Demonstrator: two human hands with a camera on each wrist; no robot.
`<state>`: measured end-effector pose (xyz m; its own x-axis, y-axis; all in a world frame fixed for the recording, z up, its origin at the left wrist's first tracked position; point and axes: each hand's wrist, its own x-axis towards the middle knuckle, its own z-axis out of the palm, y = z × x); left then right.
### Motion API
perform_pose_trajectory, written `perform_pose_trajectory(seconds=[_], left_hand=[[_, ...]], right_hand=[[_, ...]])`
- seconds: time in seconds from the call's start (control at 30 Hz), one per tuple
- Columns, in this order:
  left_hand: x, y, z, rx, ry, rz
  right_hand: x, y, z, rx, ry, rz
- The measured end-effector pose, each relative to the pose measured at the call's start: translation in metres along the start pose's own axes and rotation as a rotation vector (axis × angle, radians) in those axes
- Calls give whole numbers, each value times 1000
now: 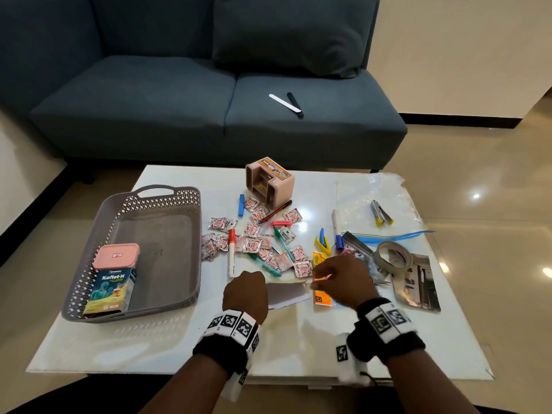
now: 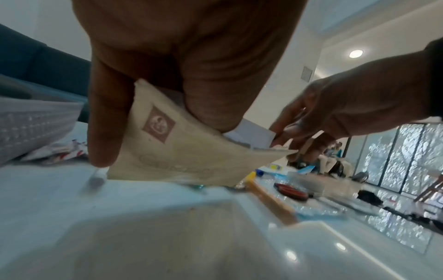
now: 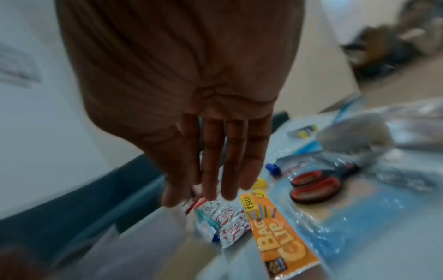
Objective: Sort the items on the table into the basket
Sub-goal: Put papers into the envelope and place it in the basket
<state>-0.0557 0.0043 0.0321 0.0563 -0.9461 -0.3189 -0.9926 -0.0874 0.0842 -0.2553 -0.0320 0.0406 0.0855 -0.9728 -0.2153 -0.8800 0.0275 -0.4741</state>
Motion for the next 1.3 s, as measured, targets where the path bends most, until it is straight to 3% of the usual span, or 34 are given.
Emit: perform_pose_trajectory(seconds=[0.07, 0.13, 0.23, 0.43, 0.53, 0.63, 0.73, 0.87, 0.97, 1.1, 1.2, 1.3], left_hand=[[0, -2, 15, 34, -39, -2], [-2, 4, 32, 109, -95, -9], [-5, 16, 54, 195, -162, -54], [0, 20, 63, -24, -189, -64], [2, 21, 58, -21, -193, -48], [5, 30, 52, -33, -141, 64], [11, 49, 43, -26, -2, 243], [26, 81, 40, 90, 79, 531], [29, 100, 49, 139, 58, 682], [25, 126, 59, 102, 95, 810], [21, 142, 67, 144, 67, 878], [17, 151, 79, 163, 39, 861]], right_hand=[[13, 29, -2, -15, 110, 97], [22, 50, 0, -72, 116, 195], [34, 75, 14, -34, 101, 226], [49, 97, 29, -77, 133, 284], [49, 95, 32, -126, 128, 316], [39, 80, 30, -158, 90, 294], [26, 62, 41, -166, 53, 217], [20, 57, 50, -67, 125, 232], [21, 84, 27, 102, 271, 472], [15, 136, -15, 99, 475, 878], [12, 170, -33, 98, 439, 1061], [11, 190, -28, 140, 324, 1027]])
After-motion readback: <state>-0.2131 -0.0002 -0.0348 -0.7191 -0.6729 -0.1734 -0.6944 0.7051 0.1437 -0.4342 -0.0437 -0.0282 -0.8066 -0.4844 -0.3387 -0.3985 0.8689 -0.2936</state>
